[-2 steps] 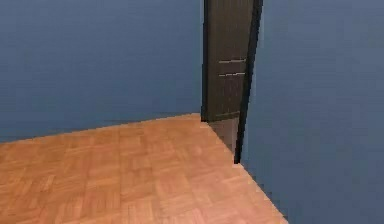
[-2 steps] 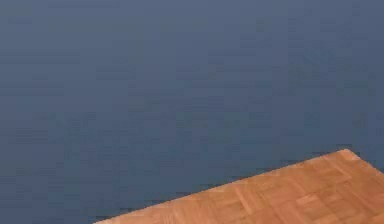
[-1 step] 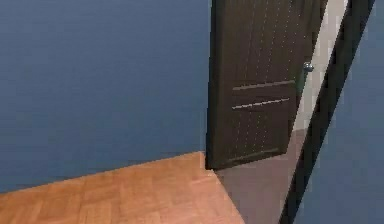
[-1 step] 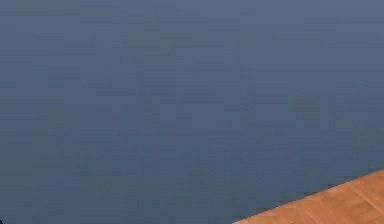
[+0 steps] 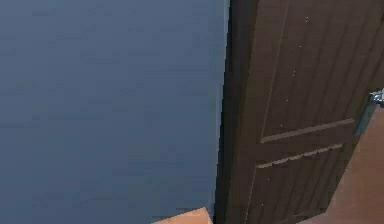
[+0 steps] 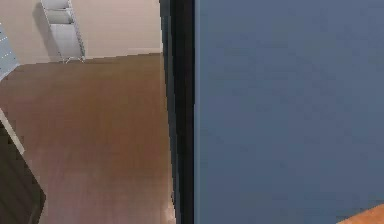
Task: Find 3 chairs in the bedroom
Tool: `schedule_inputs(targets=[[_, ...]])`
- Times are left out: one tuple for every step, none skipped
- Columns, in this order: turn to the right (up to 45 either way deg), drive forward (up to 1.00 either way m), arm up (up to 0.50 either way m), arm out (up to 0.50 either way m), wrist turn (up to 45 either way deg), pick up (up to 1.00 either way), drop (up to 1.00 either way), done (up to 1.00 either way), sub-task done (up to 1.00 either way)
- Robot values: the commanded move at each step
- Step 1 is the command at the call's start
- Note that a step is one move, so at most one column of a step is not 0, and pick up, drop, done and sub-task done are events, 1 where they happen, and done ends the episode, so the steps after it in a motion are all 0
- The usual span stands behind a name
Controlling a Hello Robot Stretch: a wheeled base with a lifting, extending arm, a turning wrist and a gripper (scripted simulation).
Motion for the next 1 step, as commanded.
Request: schedule_inputs(targets=[[6.0,0.00,0.00,0.00,0.0,0.00,0.00,0.00,0.00]])
